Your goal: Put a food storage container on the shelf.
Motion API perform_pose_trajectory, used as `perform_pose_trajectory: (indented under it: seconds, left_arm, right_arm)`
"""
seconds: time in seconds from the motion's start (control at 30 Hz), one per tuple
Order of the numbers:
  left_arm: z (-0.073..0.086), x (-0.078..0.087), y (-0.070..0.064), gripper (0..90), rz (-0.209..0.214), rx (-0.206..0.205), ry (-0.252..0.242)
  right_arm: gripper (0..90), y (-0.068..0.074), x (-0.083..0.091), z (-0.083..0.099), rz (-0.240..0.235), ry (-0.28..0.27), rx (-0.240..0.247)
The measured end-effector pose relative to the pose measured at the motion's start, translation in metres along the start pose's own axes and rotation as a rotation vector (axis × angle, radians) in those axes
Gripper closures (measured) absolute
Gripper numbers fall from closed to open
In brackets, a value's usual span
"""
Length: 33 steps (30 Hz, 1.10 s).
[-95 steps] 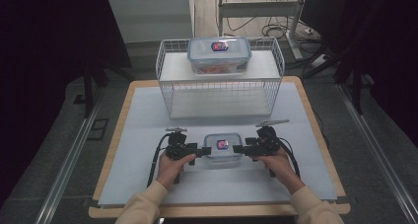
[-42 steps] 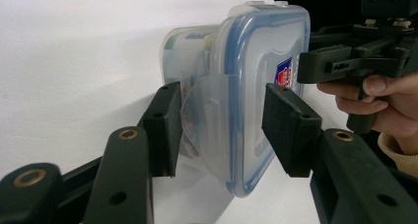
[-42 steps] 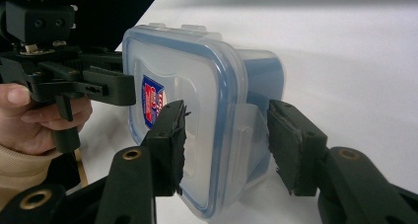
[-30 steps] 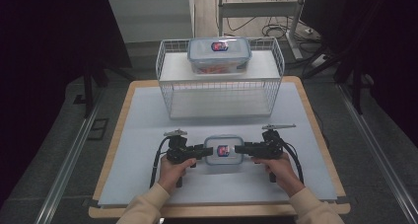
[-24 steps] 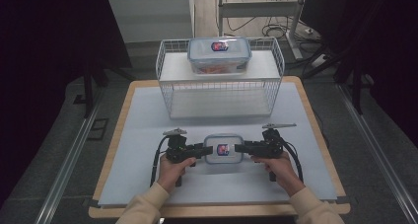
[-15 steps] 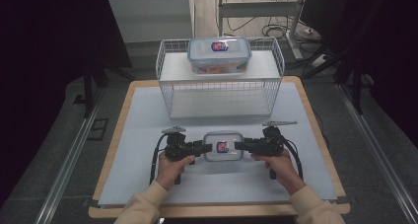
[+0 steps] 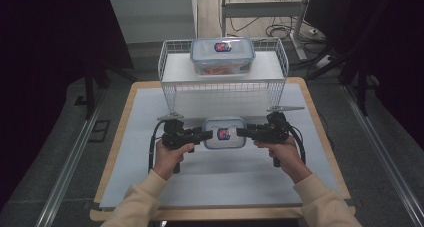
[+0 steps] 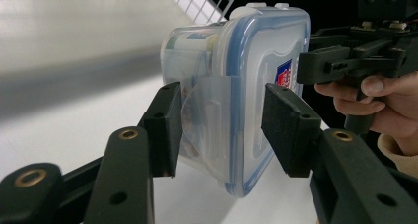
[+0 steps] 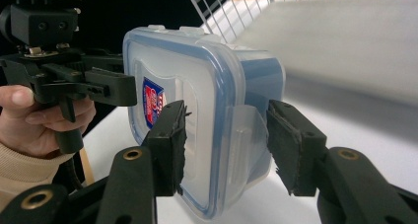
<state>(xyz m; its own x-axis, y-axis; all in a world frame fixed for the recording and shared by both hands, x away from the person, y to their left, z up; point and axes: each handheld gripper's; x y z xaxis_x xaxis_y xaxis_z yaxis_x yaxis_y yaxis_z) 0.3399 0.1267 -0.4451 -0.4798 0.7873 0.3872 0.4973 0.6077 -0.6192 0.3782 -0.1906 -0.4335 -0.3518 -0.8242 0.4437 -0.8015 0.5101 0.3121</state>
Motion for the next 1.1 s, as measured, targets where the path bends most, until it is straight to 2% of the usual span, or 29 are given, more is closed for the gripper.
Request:
perform_pose_trajectory:
  seconds: [0.03,0.07,0.1,0.13,0.17,0.2,0.23,0.27,0.43,0.47,0.67,0.87,0.9,0.93,0.97,1.0,1.03,1.1]
  left_arm:
    - [-0.008,0.003,-0.004,51.6,0.001,-0.010,-0.006]
    - [-0.008,0.003,-0.004,51.7,0.001,-0.010,-0.006]
    - [-0.013,0.004,-0.006,51.9,0.004,-0.013,-0.013]
    - [-0.021,0.007,-0.010,52.0,0.007,-0.025,-0.023]
    - [-0.021,0.007,-0.010,52.0,0.007,-0.025,-0.023]
    - [-0.030,0.009,-0.014,52.0,0.010,-0.032,-0.033]
    - [-0.030,0.009,-0.014,52.0,0.010,-0.032,-0.033]
    - [-0.038,0.011,-0.017,52.0,0.010,-0.041,-0.041]
    - [-0.054,0.014,-0.024,52.0,0.013,-0.056,-0.056]
    - [-0.062,0.015,-0.027,52.0,0.014,-0.067,-0.058]
    - [-0.089,0.020,-0.038,52.0,0.013,-0.102,-0.077]
    - [-0.113,0.022,-0.046,52.0,0.024,-0.116,-0.091]
    - [-0.113,0.022,-0.046,52.0,0.024,-0.116,-0.091]
    - [-0.121,0.023,-0.048,52.0,0.025,-0.122,-0.096]
    - [-0.121,0.023,-0.048,52.0,0.025,-0.122,-0.096]
    - [-0.129,0.024,-0.050,52.0,0.026,-0.127,-0.099]
    - [-0.129,0.024,-0.050,52.0,0.026,-0.127,-0.099]
    - [-0.140,0.025,-0.051,52.0,0.031,-0.131,-0.106]
  right_arm:
    - [50.2,0.001,0.003,-0.009,0.001,-0.008,0.011]
    - [50.2,0.001,0.003,-0.009,0.001,-0.008,0.011]
    - [50.2,0.002,0.005,-0.018,0.002,-0.020,0.027]
    - [50.3,0.002,0.007,-0.023,0.001,-0.023,0.032]
    - [50.3,0.002,0.007,-0.023,0.001,-0.023,0.032]
    - [50.3,0.003,0.010,-0.032,0.003,-0.033,0.042]
    - [50.3,0.003,0.010,-0.032,0.003,-0.033,0.042]
    - [50.2,0.003,0.013,-0.042,0.006,-0.042,0.053]
    - [50.2,0.003,0.019,-0.063,0.012,-0.059,0.074]
    - [50.2,0.003,0.020,-0.067,0.015,-0.060,0.078]
    - [50.1,0.002,0.028,-0.093,0.021,-0.084,0.102]
    - [50.1,0.002,0.036,-0.119,0.033,-0.091,0.117]
    - [50.1,0.001,0.037,-0.123,0.033,-0.097,0.120]
    - [50.1,0.001,0.038,-0.126,0.034,-0.099,0.122]
    - [50.1,0.001,0.038,-0.126,0.034,-0.099,0.122]
    - [50.1,0.000,0.040,-0.135,0.037,-0.102,0.127]
    - [50.1,0.000,0.040,-0.135,0.037,-0.102,0.127]
    - [50.1,-0.001,0.041,-0.146,0.041,-0.103,0.132]
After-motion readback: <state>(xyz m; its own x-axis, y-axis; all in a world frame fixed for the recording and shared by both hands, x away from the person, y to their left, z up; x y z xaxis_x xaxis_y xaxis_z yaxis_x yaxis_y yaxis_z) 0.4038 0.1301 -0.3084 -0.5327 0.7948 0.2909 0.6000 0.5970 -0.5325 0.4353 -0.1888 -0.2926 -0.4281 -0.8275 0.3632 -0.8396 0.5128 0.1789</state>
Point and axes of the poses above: each handheld gripper's, and its own axes: x roughly backward along the jaws, z roughly out of its underside, y roughly to its left, and after that the axes turned 10 degrees about x, right-handed
